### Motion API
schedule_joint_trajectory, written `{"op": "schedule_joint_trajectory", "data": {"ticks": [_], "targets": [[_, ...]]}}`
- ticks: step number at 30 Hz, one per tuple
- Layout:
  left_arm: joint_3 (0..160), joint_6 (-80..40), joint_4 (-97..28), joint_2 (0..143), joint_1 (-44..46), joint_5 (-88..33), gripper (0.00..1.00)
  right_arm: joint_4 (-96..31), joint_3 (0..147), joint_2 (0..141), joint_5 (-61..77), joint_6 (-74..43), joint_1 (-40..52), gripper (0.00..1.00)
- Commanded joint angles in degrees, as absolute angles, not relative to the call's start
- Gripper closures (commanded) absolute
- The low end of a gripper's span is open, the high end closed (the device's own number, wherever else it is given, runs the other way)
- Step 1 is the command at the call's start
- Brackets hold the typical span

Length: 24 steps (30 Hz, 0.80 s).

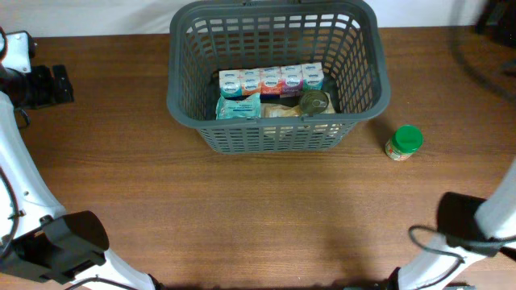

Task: Pack container
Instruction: 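Move the right gripper back down onto the green-lidded jar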

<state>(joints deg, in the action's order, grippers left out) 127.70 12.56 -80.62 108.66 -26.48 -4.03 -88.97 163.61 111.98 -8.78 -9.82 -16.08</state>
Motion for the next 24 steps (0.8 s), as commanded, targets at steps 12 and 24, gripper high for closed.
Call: {"op": "schedule_joint_trajectory", "data": {"ticks": [12,24], "targets": [[127.3,12.0,-80.6,109.0,-26.5,-4.2,0.01,-73.3,113.0,114.9,2.1,-16.7,-20.6,0.06],[127.3,12.0,-80.6,109.0,-26.5,-4.2,0.01,-57.8,93.1,114.9,-5.2,-18.3,-12.1,0.05]]}}
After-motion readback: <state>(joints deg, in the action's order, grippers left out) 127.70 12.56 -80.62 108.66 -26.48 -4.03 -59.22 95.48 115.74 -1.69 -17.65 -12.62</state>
